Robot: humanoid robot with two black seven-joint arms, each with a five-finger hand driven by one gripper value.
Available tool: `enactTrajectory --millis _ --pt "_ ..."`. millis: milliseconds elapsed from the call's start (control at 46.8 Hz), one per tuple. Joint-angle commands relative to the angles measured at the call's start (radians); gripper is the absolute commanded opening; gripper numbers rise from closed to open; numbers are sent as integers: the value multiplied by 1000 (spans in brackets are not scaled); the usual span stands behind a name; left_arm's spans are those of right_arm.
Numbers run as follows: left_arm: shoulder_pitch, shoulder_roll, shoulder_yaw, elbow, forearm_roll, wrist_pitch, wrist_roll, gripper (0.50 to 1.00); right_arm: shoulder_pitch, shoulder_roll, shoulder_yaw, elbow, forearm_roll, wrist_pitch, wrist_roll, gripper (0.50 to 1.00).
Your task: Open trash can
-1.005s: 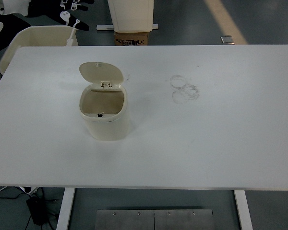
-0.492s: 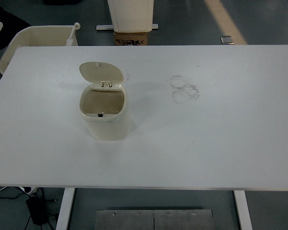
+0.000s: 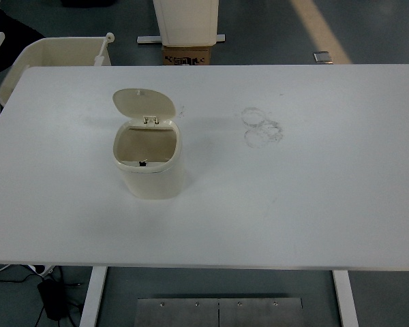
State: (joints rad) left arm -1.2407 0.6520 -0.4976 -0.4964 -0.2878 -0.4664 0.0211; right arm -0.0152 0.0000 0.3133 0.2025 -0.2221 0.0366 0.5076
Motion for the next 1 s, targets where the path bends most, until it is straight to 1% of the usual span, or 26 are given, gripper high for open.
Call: enactTrajectory --millis 0,299,428,599,770,876,983 --pt "49 0 -65 13 -5 0 0 1000 0 0 0 0 0 2 0 991" --pt "182 -52 -183 107 -14 0 -20 1000 0 0 1 0 1 0 0 991" --pt "233 -71 -205 114 -60 3 -24 1000 0 0 1 0 1 0 0 991" --pt "276 -89 -206 122 -79 11 -56 1000 0 0 1 0 1 0 0 991" --pt "333 -109 -217 122 -97 18 -58 1000 -2 0 1 0 1 0 0 991" --pt "388 -111 -222 122 -108 37 -56 1000 -2 0 1 0 1 0 0 991" --pt "429 -123 -228 122 -125 35 -58 1000 -2 0 1 0 1 0 0 991"
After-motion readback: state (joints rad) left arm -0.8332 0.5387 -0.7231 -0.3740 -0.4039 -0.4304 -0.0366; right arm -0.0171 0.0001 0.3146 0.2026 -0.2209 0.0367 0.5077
